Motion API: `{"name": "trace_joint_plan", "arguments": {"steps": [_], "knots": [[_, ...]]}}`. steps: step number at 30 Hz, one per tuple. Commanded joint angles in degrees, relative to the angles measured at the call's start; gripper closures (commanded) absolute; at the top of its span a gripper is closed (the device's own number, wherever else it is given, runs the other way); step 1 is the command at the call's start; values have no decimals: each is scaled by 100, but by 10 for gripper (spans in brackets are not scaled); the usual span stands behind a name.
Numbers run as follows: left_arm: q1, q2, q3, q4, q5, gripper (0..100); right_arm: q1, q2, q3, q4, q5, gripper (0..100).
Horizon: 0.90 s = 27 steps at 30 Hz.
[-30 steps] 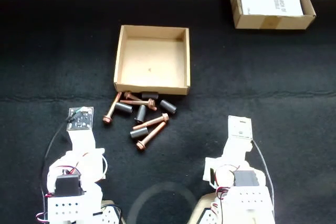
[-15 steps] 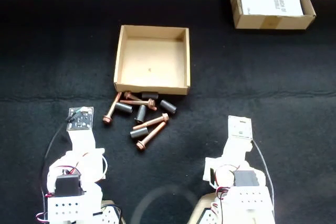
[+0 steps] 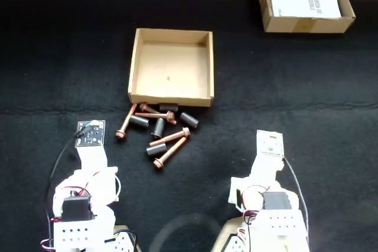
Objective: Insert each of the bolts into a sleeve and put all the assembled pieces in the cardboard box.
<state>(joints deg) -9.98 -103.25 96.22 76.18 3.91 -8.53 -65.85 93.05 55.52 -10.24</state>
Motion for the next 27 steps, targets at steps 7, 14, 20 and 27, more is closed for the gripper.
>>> {"name": "trace_joint_plan", "arguments": {"steps": [7, 14, 20, 27], "knots": [[-4, -31, 92, 26, 26, 991, 101, -22, 110, -22, -35, 991], [-31, -57, -66, 18, 26, 991, 101, -22, 110, -22, -35, 991], [-40, -48, -1499, 62, 18, 990, 101, -22, 110, -22, -35, 991], [-22, -22, -3424, 378, 26, 990, 101, -22, 110, -22, -35, 991]]}}
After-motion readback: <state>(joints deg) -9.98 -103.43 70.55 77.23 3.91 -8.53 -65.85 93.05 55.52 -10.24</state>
